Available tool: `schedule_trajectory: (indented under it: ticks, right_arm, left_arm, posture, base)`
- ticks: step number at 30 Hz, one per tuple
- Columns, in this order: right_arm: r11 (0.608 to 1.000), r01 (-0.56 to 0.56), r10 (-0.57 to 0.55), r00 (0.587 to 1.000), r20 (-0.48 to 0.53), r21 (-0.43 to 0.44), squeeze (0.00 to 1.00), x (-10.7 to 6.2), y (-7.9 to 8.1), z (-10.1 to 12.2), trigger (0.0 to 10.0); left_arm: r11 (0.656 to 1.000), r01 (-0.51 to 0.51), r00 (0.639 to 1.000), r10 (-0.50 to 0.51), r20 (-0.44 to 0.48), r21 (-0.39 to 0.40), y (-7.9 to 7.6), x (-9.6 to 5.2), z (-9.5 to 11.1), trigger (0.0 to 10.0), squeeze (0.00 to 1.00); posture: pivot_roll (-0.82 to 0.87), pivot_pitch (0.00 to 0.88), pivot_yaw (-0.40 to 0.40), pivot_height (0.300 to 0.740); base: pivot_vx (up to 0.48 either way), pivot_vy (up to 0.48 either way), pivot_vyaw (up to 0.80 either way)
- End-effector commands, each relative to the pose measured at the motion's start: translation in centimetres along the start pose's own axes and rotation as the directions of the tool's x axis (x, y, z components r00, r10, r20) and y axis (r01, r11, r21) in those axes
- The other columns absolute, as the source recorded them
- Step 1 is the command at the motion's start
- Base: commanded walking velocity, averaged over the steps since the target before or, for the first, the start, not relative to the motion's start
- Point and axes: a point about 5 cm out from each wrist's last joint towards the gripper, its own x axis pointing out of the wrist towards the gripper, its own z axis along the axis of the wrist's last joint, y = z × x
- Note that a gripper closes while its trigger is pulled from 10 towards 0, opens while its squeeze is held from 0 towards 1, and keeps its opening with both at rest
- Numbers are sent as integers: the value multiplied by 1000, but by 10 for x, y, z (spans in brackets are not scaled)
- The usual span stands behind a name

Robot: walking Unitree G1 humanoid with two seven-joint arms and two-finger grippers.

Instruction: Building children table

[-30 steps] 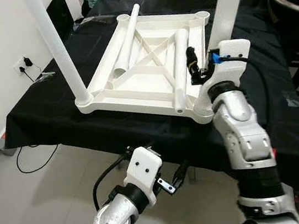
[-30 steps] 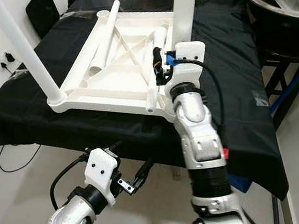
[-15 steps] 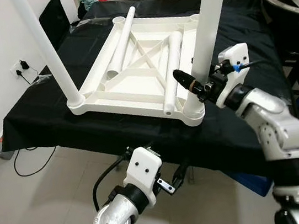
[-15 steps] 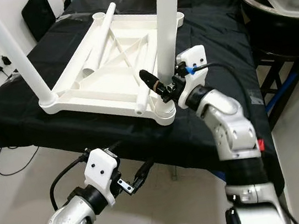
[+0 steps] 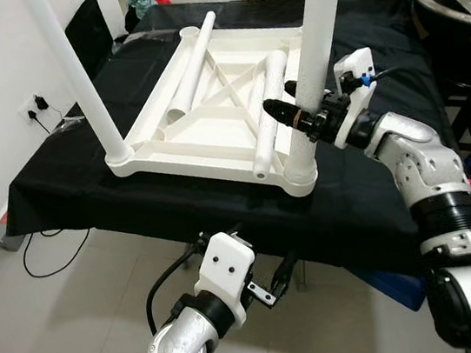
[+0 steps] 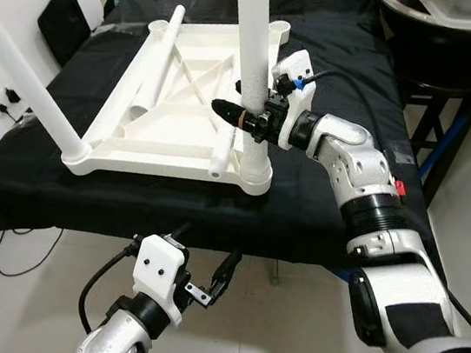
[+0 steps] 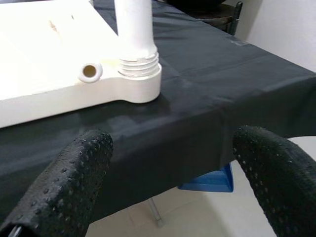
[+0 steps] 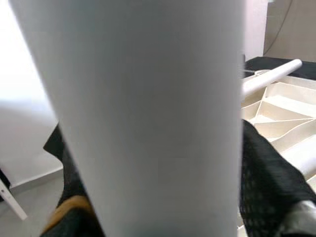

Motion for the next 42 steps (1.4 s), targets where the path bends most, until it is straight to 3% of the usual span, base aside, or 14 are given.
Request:
schedule_trajectory:
  ticks: [1,15,18,20,23,25,26,27,30,34,35,36,37,42]
  right_arm:
    - [1000,3,-3,1000,18,-10,0,3,0,2,0]
    - [947,288,-292,956,-3,-144,0,-8,-8,-7,0]
    - [800,587,-592,806,3,-126,0,-19,-8,-10,0]
    - [752,649,-652,758,11,-112,0,-23,-7,-10,0]
    - [752,649,-652,758,11,-112,0,-23,-7,-10,0]
    - [576,814,-811,580,75,-76,0,-31,5,-7,0]
    - [576,814,-811,580,75,-76,0,-31,5,-7,0]
    - [493,869,-863,495,98,-51,0,-33,10,-4,0]
    - [423,906,-898,421,126,-14,0,-30,21,0,0]
    - [431,902,-896,429,112,-7,0,-23,26,0,0]
    - [484,875,-870,482,107,-9,0,-13,32,0,9176]
    - [537,844,-839,533,108,7,0,-5,38,2,10000]
    - [579,816,-810,575,116,1,1000,0,43,2,10000]
    - [610,792,-784,607,128,-18,1000,1,49,3,10000]
  left_arm:
    - [1000,2,1000,-2,-11,4,-3,-1,-2,10000,0]
    - [1000,0,1000,0,-11,9,-1,0,-2,10000,0]
    - [1000,1,1000,-1,-11,12,0,0,-1,10000,0]
    - [1000,1,1000,-1,-10,12,0,0,-1,10000,0]
    - [1000,1,1000,-1,-10,12,0,0,-1,10000,0]
    - [1000,2,1000,-1,-10,13,0,0,-1,10000,0]
    - [1000,2,1000,-1,-10,13,0,0,-1,10000,0]
    - [1000,1,1000,-1,-10,14,0,1,-1,10000,0]
    - [1000,-2,1000,2,-10,15,0,1,-1,10000,0]
    - [1000,-3,1000,4,-10,14,0,1,-1,10000,0]
    - [1000,-6,1000,6,-11,14,0,1,-1,10000,0]
    - [1000,-6,1000,7,-12,12,0,1,-1,10000,0]
    - [1000,-7,1000,7,-14,12,0,1,-2,10000,0]
    - [1000,-7,1000,7,-16,10,0,1,-2,10000,0]
  posture:
    - [142,145,-38,740]
    - [131,155,-31,740]
    - [129,159,-28,740]
    - [128,160,-28,740]
    - [128,160,-28,740]
    - [127,164,-29,740]
    - [127,164,-29,740]
    - [127,164,-29,740]
    - [132,165,-30,740]
    - [131,165,-31,740]
    - [130,165,-31,740]
    - [126,166,-31,740]
    - [122,166,-32,740]
    - [125,166,-33,740]
  base:
    - [0,0,0]
    - [0,0,0]
    - [0,0,0]
    - [0,0,0]
    - [0,0,0]
    - [0,0,0]
    - [0,0,0]
    - [0,0,0]
    - [0,0,0]
    - [0,0,0]
    - [0,0,0]
    - [0,0,0]
    - [0,0,0]
    - [0,0,0]
